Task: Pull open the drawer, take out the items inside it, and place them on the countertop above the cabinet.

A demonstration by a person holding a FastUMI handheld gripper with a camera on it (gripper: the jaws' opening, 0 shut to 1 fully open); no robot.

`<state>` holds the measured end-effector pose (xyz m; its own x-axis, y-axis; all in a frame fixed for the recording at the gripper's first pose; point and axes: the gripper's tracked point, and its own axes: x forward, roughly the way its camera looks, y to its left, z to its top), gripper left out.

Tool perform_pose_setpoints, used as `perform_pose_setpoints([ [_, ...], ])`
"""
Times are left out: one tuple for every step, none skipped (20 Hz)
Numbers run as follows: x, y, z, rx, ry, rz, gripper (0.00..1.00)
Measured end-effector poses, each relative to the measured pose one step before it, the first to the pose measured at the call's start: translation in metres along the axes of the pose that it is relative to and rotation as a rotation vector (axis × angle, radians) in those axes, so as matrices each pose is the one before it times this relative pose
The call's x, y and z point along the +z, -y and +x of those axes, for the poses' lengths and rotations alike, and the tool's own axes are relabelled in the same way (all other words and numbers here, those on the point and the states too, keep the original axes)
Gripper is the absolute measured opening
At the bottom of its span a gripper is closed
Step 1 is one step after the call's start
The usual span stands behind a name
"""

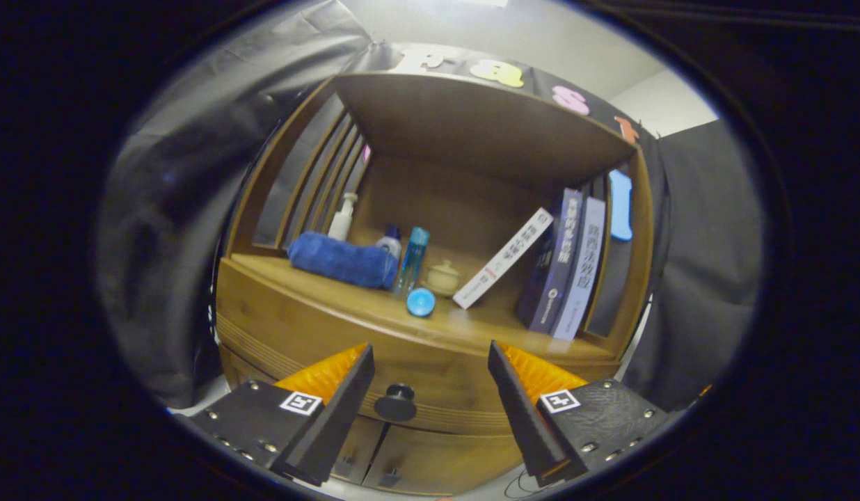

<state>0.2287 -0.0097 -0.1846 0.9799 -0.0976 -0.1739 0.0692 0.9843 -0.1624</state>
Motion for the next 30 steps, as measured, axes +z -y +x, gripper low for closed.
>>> perform_pose_setpoints([
  [-0.00964,-0.00054,0.00417,-0.00146,-0.02361,0.01584,0.98],
  [-0.00756,-0.00105,0.00315,-0.00169,-0.02068,0.01285,0.98],
  [-0.00595,-0.00120,0.00562,0.00129,-0.01471,0.00937,0.95],
  [-0.00489,-0.00309,0.00435,0.00650,-0.01706,-0.00068,0.91],
  [-0.00660,-0.00170,0.00373,0.00803,-0.01980,0.00256,0.88],
  [-0.00509,-0.00336,0.00513,0.00656,-0.01737,0.00416,0.84],
  [-0.00676,-0.00216,0.00179,0.00346,-0.02244,-0.00419,0.81],
  [-0.00276,-0.00282,0.00165,0.00766,-0.00795,0.00402,0.81],
  [-0.00187,-0.00308,0.00648,0.00875,-0.00092,0.00988,0.72],
  [-0.00175,-0.00600,0.00208,0.01630,-0.00642,0.01363,0.63],
  [-0.00188,0.00022,0.00096,-0.01251,-0.00539,0.00607,0.53],
  [-0.00197,0.00095,0.00011,-0.01294,-0.01629,0.01197,0.44],
  [0.00261,-0.00078,-0.00203,-0.01594,0.02361,0.01832,0.44],
  [-0.00174,-0.00066,0.00390,-0.00563,-0.00728,0.00050,0.43],
  [0.00261,0.00077,-0.00053,-0.00557,0.01734,0.00926,0.43],
  [-0.00313,0.00043,0.00351,-0.00526,-0.00402,0.01399,0.43],
  [0.00156,0.00125,-0.00486,0.00346,-0.00227,0.03534,0.40],
  [-0.00273,-0.00174,0.00109,0.01289,-0.02691,0.02311,0.37],
  [0.00167,-0.00118,-0.00290,0.01483,-0.01175,0.01947,0.36],
  [-0.00061,0.00023,-0.00123,0.00544,-0.01120,-0.00135,0.31],
  [0.00017,0.00196,0.00614,-0.00288,-0.00641,-0.00453,0.28],
  [-0.00094,0.00058,-0.00269,-0.00602,-0.00921,-0.00826,0.26],
  [-0.00116,-0.00068,0.00011,-0.00206,-0.00644,0.00366,0.26],
  [-0.00022,0.00036,0.00032,-0.00088,-0.00924,0.01243,0.26],
  [-0.00151,0.00070,-0.00333,-0.00153,-0.00861,0.01349,0.26],
  [-0.00090,0.00127,-0.00498,-0.00268,-0.00643,0.00821,0.26],
  [-0.00077,0.00123,-0.00447,0.00202,-0.00367,0.00137,0.26],
  [-0.00111,-0.00004,-0.00663,0.00513,0.00046,-0.00225,0.26],
  [-0.00064,0.00046,-0.00854,0.00153,0.00326,-0.00314,0.26],
  [-0.00187,0.00044,-0.00919,-0.00027,-0.00076,-0.00050,0.26],
])
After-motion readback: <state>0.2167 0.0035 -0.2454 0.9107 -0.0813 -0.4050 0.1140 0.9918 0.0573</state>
